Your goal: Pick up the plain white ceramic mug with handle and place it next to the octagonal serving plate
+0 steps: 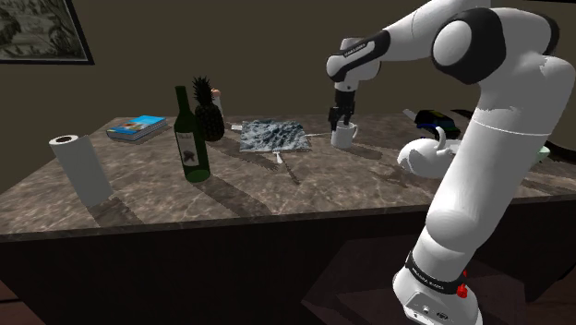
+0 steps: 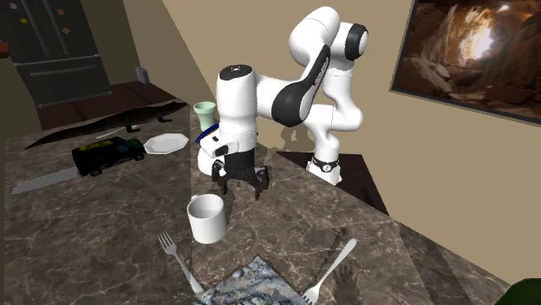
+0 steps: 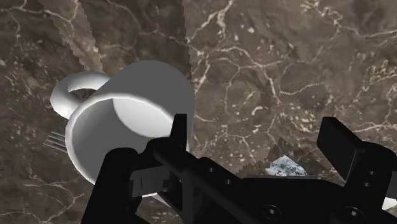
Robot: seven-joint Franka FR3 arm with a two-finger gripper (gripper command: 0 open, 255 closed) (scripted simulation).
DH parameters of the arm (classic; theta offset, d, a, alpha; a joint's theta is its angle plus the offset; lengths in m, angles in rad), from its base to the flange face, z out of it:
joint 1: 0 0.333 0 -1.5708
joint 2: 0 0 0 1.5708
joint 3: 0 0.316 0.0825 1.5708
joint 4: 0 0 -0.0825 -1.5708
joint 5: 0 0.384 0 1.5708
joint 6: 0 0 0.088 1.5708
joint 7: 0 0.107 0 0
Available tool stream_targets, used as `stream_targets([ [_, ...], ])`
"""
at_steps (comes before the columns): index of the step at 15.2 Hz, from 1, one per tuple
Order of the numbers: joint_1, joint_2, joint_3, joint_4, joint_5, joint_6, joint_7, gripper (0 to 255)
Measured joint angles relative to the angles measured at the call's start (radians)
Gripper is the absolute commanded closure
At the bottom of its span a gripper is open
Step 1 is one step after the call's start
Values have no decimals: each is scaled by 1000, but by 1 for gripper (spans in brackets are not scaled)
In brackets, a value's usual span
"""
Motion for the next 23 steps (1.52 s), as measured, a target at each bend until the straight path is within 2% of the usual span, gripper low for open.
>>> stream_targets([
  [5,-53,169,-21,155,111,0,-114,0],
  [12,-66,225,-15,128,145,78,-141,0],
  [19,-67,231,-14,124,149,86,-143,0],
  [20,-67,231,-14,124,149,86,-143,255],
  [23,-67,231,-14,124,149,86,-143,255],
])
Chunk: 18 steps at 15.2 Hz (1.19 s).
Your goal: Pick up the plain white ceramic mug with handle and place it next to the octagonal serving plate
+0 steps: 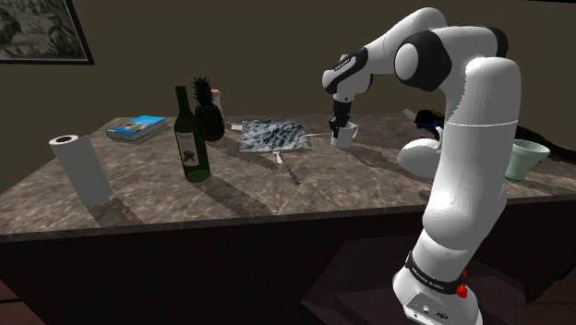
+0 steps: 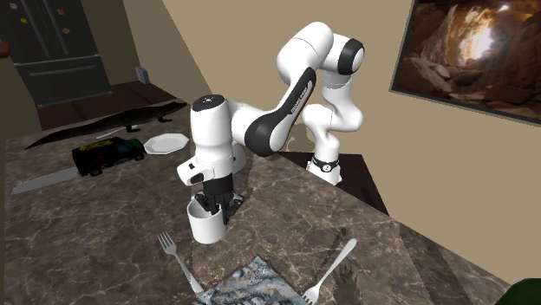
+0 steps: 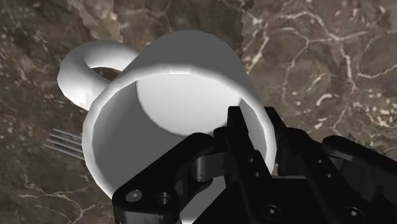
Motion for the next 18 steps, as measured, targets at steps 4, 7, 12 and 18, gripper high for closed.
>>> stream_targets([
  [4,0,0,0,0,0,0,0,255],
  [7,0,0,0,0,0,0,0,255],
  [12,1,-19,-4,32,-12,-48,7,255],
  [18,5,-42,-8,84,-26,-121,19,255],
])
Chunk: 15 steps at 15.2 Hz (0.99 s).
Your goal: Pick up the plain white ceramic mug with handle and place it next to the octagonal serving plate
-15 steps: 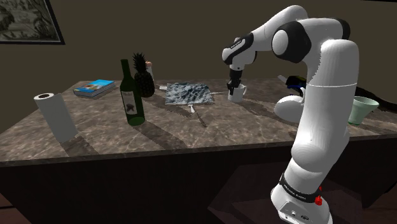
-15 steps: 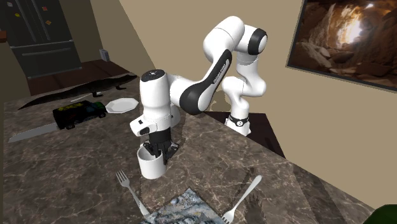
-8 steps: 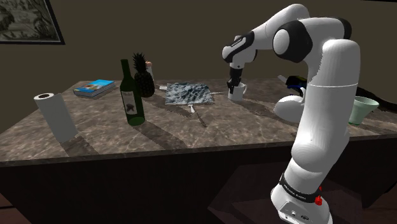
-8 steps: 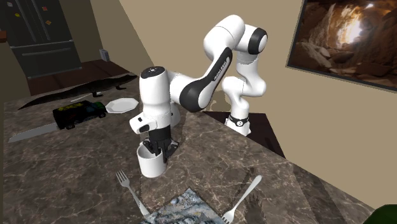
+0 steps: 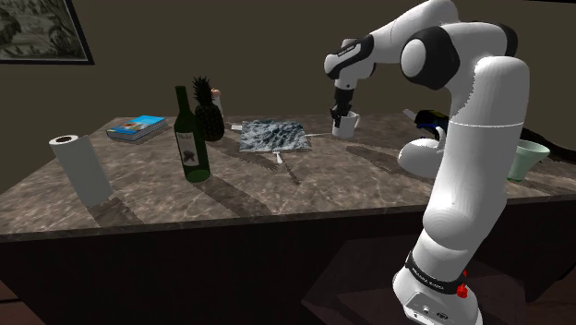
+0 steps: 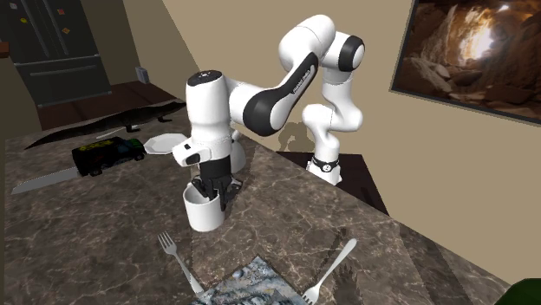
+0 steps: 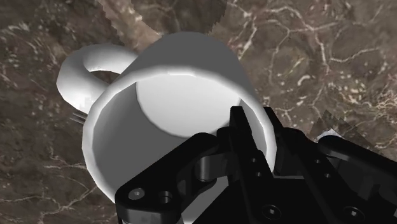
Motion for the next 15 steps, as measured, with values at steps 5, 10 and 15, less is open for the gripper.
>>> stream_targets([
  [5,-1,-13,-4,52,-8,-63,3,255],
  [10,-1,-23,-5,105,-14,-125,9,255],
  [15,-2,-27,-7,167,-18,-191,14,255],
])
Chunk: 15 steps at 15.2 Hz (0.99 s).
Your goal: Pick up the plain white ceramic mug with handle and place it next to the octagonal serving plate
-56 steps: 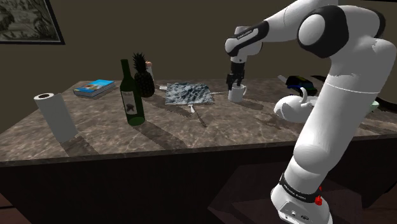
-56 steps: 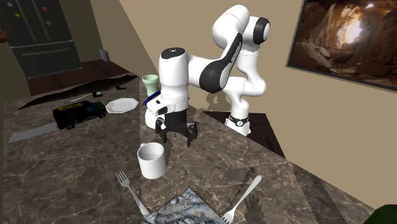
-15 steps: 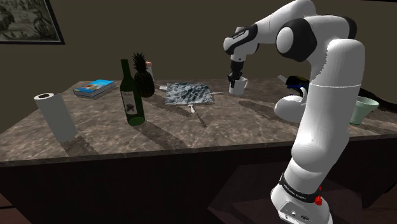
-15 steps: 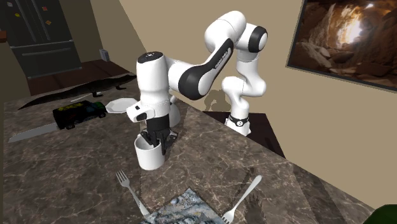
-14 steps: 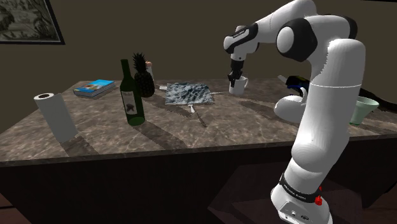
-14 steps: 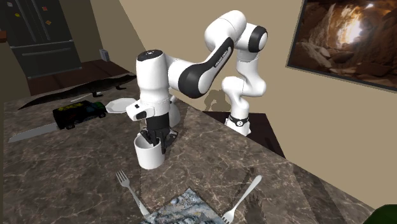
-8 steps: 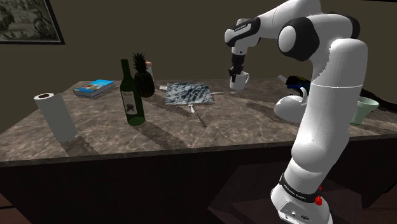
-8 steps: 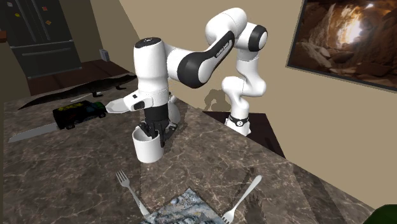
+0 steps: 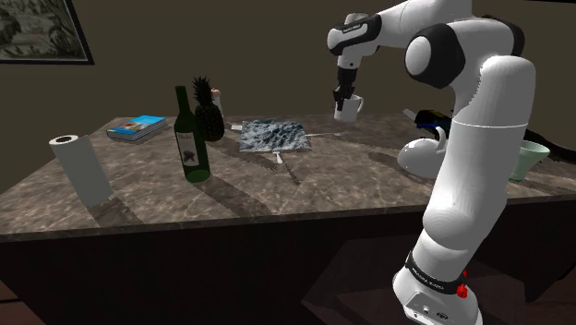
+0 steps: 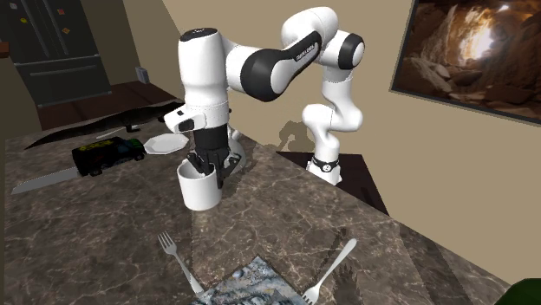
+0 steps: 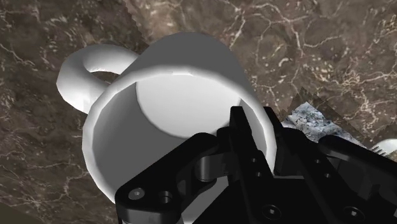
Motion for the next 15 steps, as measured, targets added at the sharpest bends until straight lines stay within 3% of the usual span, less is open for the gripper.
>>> stream_targets([
  [7,-7,8,-3,105,3,-98,0,255],
  [15,-89,-34,-62,56,-3,-93,-143,255],
])
